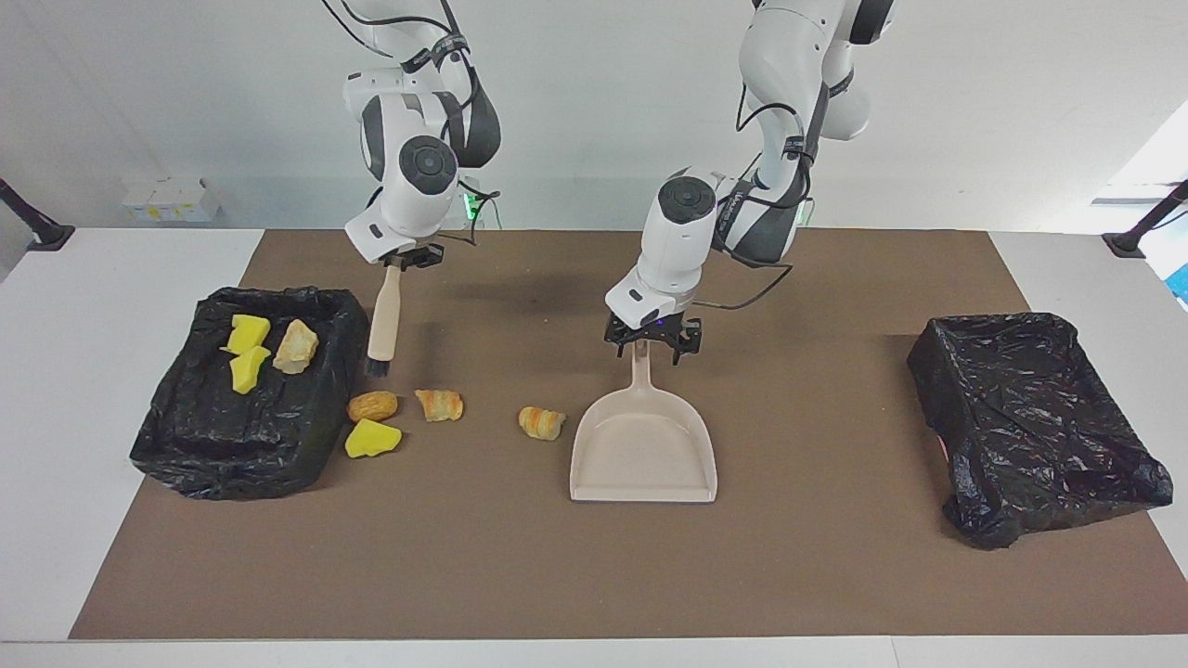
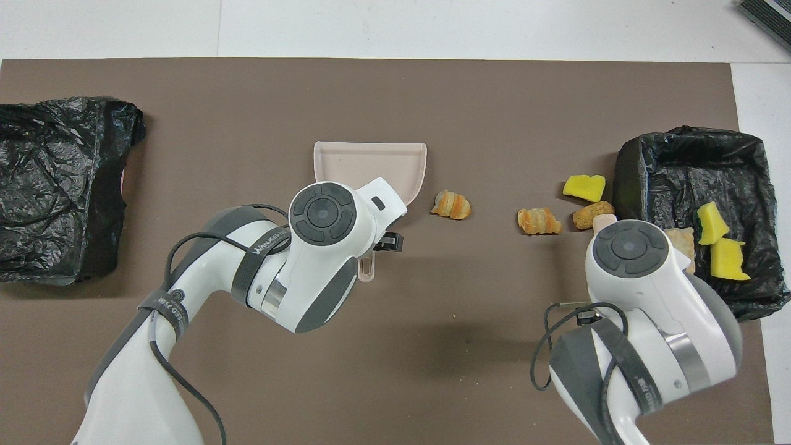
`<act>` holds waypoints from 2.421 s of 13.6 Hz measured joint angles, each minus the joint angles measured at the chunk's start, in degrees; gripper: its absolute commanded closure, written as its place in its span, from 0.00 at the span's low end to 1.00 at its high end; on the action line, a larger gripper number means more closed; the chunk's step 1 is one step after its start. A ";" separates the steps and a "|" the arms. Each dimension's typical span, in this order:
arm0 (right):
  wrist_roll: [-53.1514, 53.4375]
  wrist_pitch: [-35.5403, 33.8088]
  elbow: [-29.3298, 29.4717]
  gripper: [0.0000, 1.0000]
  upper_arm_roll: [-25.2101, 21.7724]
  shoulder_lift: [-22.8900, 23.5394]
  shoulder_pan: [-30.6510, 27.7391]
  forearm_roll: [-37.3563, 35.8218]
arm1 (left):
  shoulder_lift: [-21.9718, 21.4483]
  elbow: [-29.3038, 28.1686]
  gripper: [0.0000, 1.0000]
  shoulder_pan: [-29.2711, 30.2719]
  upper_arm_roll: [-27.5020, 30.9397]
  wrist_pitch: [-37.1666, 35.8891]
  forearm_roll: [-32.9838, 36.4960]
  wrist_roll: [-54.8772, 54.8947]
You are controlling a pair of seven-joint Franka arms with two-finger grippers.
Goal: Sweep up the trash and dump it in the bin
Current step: 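Grasp the dustpan handle with the left gripper while the right gripper grasps the brush, then angle the dustpan toward the bread while the right gripper brings the brush over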
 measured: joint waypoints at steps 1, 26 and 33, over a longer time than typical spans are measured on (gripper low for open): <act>0.00 0.87 -0.11 1.00 0.00 0.76 -0.50 -0.79 | -0.11 0.00 0.07 -0.24 -0.01 0.01 -0.07 -0.41; -1.68 4.69 11.74 1.00 0.64 11.90 3.13 5.57 | -3.92 -1.55 1.00 -1.53 0.71 -7.34 0.18 2.44; -7.62 4.83 18.15 1.00 0.06 17.69 -7.99 -1.67 | -4.45 1.31 1.00 3.19 1.70 -12.43 4.17 34.35</act>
